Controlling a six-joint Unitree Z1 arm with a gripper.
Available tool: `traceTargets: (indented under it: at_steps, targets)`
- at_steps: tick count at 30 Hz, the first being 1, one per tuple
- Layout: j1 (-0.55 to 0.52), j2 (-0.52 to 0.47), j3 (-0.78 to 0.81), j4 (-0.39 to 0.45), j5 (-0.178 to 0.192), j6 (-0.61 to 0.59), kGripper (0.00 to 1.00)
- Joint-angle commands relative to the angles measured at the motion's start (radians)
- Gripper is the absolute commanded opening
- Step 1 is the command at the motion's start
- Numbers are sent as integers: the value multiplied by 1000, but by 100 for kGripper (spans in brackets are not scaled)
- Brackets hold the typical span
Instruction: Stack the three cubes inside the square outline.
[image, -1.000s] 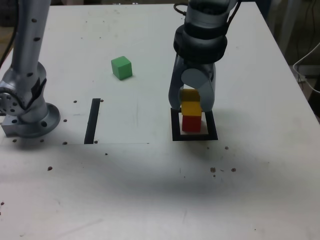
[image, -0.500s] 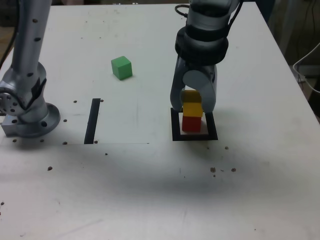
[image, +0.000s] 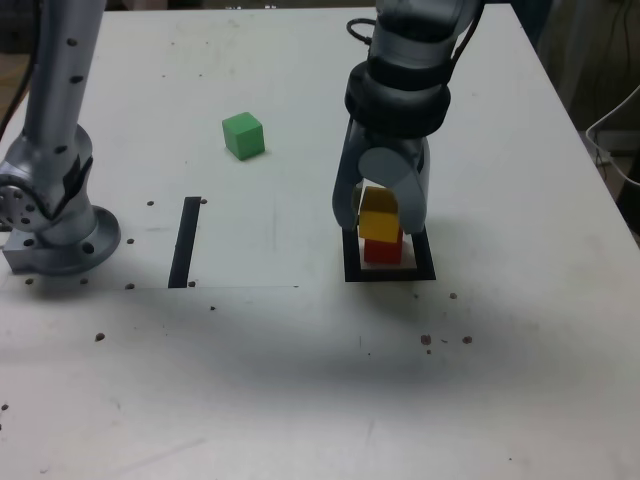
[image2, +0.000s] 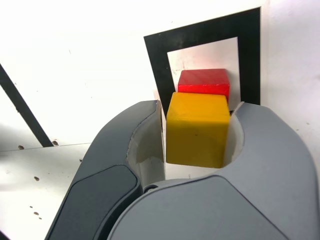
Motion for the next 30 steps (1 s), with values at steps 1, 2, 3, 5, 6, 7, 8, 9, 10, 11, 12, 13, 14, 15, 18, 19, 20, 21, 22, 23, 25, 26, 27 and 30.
traceTargets:
  at_steps: [1,2,3,5,6,7,8,9,10,11,12,13,14,15,18,19,20,21,22,23,25,26,27,30]
  targets:
    - [3,5,1,3,-1,3,94]
    - [3,4,-1,3,1,3,97]
    - [3,3,-2,3,3,3,99]
    - [3,1,-7,3,11,3,99]
    - [3,-1,-10,4,16,3,99]
    - [3,-3,-13,5,22,3,99]
    - [3,-5,-17,7,28,3,99]
    - [3,-7,-20,9,33,3,99]
    - [3,-11,-24,12,38,3,99]
    - [3,-15,-27,16,43,3,99]
    - [3,-24,-29,23,48,4,99]
    - [4,-33,-30,28,51,5,99]
    - [6,-44,-29,33,51,7,99]
    - [9,-56,-27,38,51,11,99]
    - [31,-103,-10,51,45,23,99]
    - [42,-120,-1,54,43,30,99]
    - [56,-135,8,58,41,37,99]
    - [72,-149,16,64,41,44,99]
    - [90,-161,24,72,40,53,99]
    - [110,-171,31,80,40,62,99]
    - [155,-184,42,99,38,82,99]
    - [180,-190,49,108,36,91,99]
    - [206,-197,58,115,35,99,99]
    - [292,-235,102,122,38,112,99]
